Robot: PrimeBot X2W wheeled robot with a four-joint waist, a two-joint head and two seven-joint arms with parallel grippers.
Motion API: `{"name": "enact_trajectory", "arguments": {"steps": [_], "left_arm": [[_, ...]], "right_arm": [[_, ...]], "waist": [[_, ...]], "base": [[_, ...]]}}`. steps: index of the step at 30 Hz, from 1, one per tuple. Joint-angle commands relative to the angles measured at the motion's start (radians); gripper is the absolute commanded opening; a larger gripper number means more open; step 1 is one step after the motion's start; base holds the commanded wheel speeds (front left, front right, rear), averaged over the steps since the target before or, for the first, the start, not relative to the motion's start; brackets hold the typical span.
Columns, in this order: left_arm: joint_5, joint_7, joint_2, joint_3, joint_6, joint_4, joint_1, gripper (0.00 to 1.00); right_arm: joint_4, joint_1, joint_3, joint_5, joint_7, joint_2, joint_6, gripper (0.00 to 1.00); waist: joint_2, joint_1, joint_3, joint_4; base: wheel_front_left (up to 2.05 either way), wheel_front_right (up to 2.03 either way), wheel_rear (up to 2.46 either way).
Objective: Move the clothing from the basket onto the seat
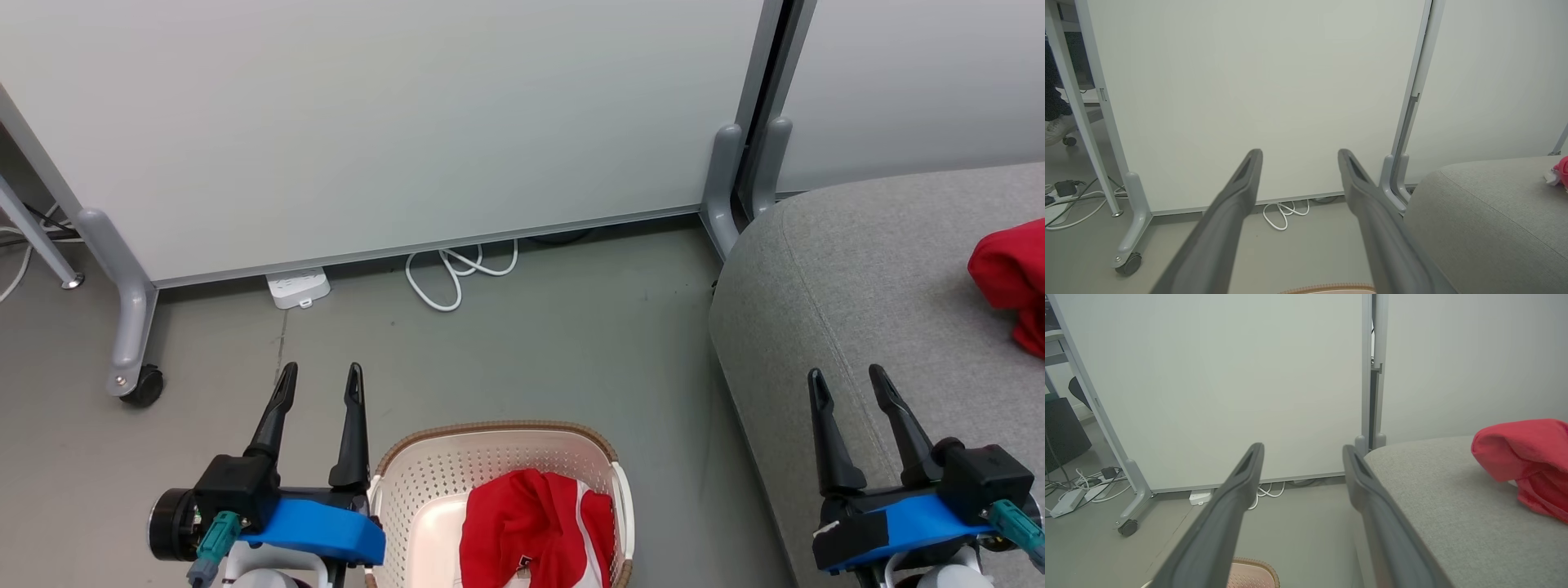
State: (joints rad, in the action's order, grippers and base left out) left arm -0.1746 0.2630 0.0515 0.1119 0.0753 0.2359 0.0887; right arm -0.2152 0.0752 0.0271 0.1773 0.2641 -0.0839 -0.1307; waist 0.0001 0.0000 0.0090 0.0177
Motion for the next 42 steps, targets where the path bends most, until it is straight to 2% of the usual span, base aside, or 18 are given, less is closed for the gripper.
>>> {"name": "enact_trajectory", "arguments": {"steps": [1, 9, 17, 25, 36, 42], "left_arm": [[-0.003, 0.003, -0.002, 0.002, -0.004, -0.004, -0.004, 1.00], [0.002, 0.003, -0.002, 0.021, 0.005, 0.009, 0.014, 1.00], [-0.008, 0.003, -0.001, 0.099, 0.025, 0.070, 0.084, 1.00], [-0.020, 0.003, -0.001, 0.229, 0.048, 0.210, 0.212, 1.00], [-0.015, 0.003, 0.000, 0.377, 0.057, 0.435, 0.378, 1.00], [-0.046, 0.003, 0.006, 0.470, 0.058, 0.566, 0.477, 1.00]], "right_arm": [[0.000, -0.015, 0.000, 0.000, 0.000, 0.003, 0.000, 1.00], [-0.007, -0.004, -0.003, 0.003, 0.000, 0.003, 0.000, 1.00], [0.001, 0.030, -0.006, 0.010, 0.000, -0.007, 0.000, 1.00], [0.013, 0.088, -0.011, 0.020, 0.000, -0.017, 0.000, 1.00], [0.037, 0.201, -0.045, 0.035, 0.000, -0.029, 0.000, 1.00], [0.053, 0.275, -0.070, 0.040, 0.000, -0.034, 0.000, 1.00]], "waist": [[-0.0001, 0.0000, 0.001, 0.000], [-0.0001, 0.0000, 0.008, -0.007], [-0.0001, 0.0000, 0.048, -0.039], [-0.0001, 0.0000, 0.143, -0.088], [-0.0001, 0.0000, 0.299, -0.164], [-0.0001, 0.0000, 0.399, -0.195]], "base": [[0.00, 0.00, 0.00], [0.00, 0.00, 0.00], [0.00, 0.00, 0.00], [0.00, 0.00, 0.00], [0.00, 0.00, 0.00], [0.00, 0.00, 0.00]]}}
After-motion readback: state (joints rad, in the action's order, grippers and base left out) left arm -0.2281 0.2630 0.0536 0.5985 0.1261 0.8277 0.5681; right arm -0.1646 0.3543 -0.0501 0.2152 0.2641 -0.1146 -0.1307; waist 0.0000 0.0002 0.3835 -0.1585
